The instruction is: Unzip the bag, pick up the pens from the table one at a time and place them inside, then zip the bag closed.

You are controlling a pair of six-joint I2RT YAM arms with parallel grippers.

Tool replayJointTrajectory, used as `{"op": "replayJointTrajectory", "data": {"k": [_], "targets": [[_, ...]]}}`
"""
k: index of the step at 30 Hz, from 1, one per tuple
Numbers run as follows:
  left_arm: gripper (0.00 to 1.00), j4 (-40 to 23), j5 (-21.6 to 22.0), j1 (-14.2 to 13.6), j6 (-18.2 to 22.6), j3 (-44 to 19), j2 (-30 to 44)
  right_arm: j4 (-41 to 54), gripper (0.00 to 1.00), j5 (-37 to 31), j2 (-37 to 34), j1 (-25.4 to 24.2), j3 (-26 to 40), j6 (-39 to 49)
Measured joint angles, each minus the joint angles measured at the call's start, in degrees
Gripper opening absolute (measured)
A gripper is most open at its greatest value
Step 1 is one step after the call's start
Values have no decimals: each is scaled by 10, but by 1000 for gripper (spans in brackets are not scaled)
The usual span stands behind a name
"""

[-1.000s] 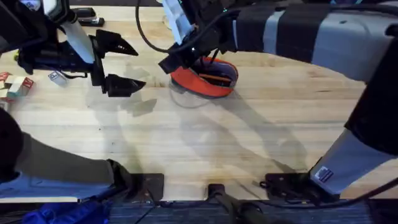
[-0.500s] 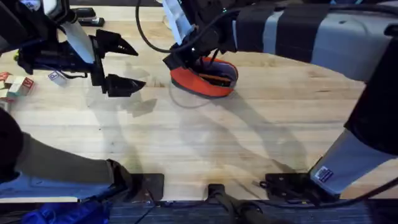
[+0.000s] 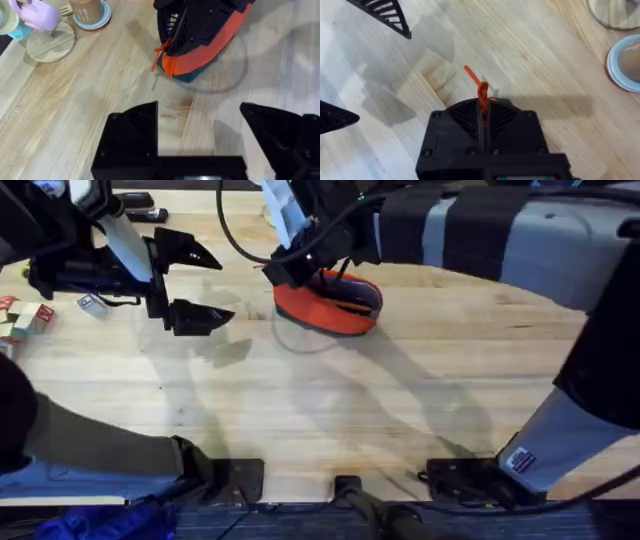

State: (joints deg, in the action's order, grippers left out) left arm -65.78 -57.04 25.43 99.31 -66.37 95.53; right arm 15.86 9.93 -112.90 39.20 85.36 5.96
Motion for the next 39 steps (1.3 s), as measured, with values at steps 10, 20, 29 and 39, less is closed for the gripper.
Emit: {"op": "replayJointTrajectory", "data": {"k": [10, 20, 29, 39], "targets": [[993, 0, 0, 0, 0, 0, 0, 0, 30, 0, 0, 0, 0, 0], [993, -1, -3, 0, 0, 0, 0, 33, 30, 0, 27, 0, 0, 0], [993, -2, -19, -12, 0, 0, 0, 48, 30, 0, 40, 2, 0, 0], [993, 24, -50, -72, -1, 0, 73, 50, 30, 0, 40, 7, 0, 0]]}}
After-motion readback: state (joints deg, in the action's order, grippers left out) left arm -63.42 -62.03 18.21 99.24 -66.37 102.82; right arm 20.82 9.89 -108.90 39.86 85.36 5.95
